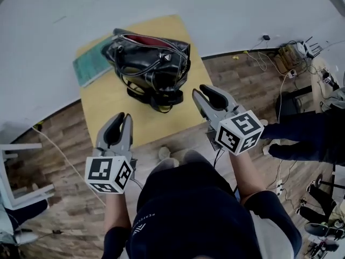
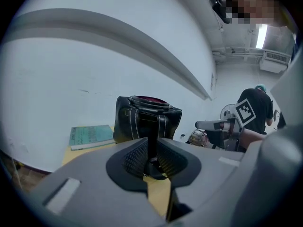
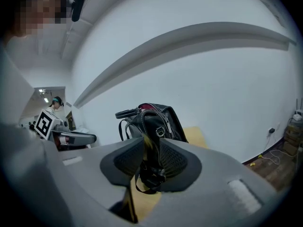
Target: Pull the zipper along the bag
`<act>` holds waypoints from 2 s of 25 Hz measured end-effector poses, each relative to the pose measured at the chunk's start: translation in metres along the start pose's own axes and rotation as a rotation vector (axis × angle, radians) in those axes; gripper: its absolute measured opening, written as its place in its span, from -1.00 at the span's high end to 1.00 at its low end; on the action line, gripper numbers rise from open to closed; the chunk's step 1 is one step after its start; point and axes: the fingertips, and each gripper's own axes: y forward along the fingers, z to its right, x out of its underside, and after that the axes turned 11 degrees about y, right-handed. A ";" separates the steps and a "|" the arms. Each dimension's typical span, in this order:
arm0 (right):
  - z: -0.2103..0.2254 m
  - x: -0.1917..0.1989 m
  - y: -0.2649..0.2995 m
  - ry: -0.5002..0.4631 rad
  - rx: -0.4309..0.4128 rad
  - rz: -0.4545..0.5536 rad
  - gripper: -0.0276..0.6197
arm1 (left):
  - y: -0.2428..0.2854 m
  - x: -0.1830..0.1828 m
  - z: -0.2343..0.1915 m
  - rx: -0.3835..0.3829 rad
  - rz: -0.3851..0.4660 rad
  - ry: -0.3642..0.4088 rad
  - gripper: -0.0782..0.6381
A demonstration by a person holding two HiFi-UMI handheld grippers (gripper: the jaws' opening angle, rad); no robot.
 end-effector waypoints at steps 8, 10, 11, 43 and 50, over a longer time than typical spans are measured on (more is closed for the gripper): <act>0.025 -0.019 0.021 -0.022 0.032 0.017 0.61 | 0.021 -0.004 -0.008 0.016 -0.002 -0.026 0.62; 0.030 -0.021 0.028 -0.034 0.010 0.007 0.62 | 0.025 -0.009 -0.007 -0.003 -0.014 -0.032 0.62; 0.032 -0.022 0.032 -0.040 -0.004 -0.001 0.62 | 0.026 -0.011 -0.007 -0.018 -0.018 -0.033 0.62; 0.023 -0.026 0.097 -0.315 -0.529 -0.191 0.71 | 0.053 -0.022 0.014 -0.428 -0.036 -0.150 0.62; 0.023 -0.021 0.098 -0.343 -0.541 -0.189 0.77 | 0.047 -0.016 0.019 -0.478 -0.042 -0.166 0.62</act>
